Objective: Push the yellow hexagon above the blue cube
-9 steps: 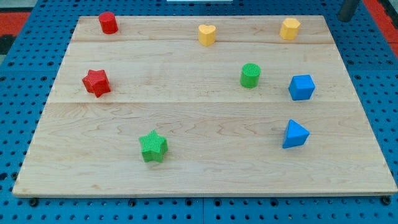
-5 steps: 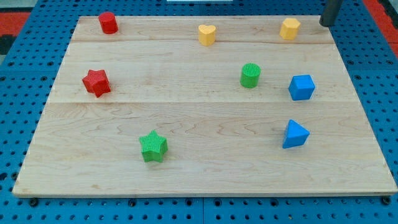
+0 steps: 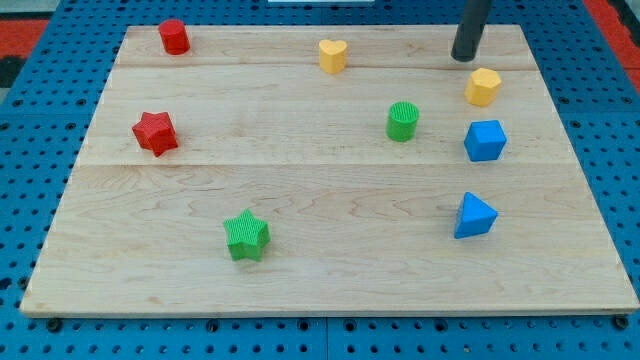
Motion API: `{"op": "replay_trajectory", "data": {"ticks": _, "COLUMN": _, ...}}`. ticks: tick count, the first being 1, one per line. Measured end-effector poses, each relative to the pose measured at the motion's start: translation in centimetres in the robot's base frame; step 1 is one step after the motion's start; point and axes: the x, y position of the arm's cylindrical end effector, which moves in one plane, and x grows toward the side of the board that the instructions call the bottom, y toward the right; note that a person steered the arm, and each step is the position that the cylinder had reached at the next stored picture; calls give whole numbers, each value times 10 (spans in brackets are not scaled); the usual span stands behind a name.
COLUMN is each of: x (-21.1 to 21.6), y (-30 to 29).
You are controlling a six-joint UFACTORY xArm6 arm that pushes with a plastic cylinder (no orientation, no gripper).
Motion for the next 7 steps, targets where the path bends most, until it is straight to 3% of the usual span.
{"op": "replay_trajectory", "data": {"ticks": 1, "x": 25, "y": 33}}
{"op": "replay_trajectory", "data": {"ticks": 6, "x": 22, "y": 40}}
{"op": "replay_trajectory", "data": {"ticks": 7, "x": 44, "y": 40}}
